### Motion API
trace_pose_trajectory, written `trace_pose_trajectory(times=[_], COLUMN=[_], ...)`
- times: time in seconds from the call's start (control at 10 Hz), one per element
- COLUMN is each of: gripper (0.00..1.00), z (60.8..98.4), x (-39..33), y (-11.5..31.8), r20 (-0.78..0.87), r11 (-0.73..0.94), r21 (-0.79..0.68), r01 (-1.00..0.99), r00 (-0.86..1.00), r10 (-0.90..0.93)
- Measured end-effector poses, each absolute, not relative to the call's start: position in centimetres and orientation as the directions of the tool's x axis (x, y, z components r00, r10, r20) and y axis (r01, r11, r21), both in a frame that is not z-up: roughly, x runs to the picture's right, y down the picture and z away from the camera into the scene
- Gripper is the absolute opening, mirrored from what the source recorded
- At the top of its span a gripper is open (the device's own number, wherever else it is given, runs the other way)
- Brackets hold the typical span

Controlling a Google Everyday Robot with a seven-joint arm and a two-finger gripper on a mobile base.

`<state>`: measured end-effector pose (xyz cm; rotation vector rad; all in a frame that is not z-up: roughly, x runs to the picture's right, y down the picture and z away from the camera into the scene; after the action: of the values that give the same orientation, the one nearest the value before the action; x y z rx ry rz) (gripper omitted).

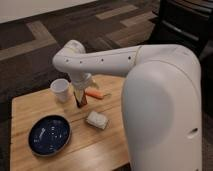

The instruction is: Place the eraser in the ceramic cup

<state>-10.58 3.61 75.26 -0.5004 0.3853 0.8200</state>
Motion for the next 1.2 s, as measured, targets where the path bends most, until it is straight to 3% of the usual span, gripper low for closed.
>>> trace_pose_trajectory(times=[0.9, 1.0, 1.2], gripper=[0.65, 0.62, 0.37], z=[78.5, 78.7, 78.9], x=[-12.9, -12.8, -12.3], y=[2.9, 3.0, 3.3], r20=[-0.452, -0.453, -0.458], r11=[0.585, 0.58, 0.574], r21=[-0.368, -0.367, -0.367], r01=[-0.723, -0.728, -0.732], r00=[0.688, 0.684, 0.68], r10=[0.567, 0.572, 0.573])
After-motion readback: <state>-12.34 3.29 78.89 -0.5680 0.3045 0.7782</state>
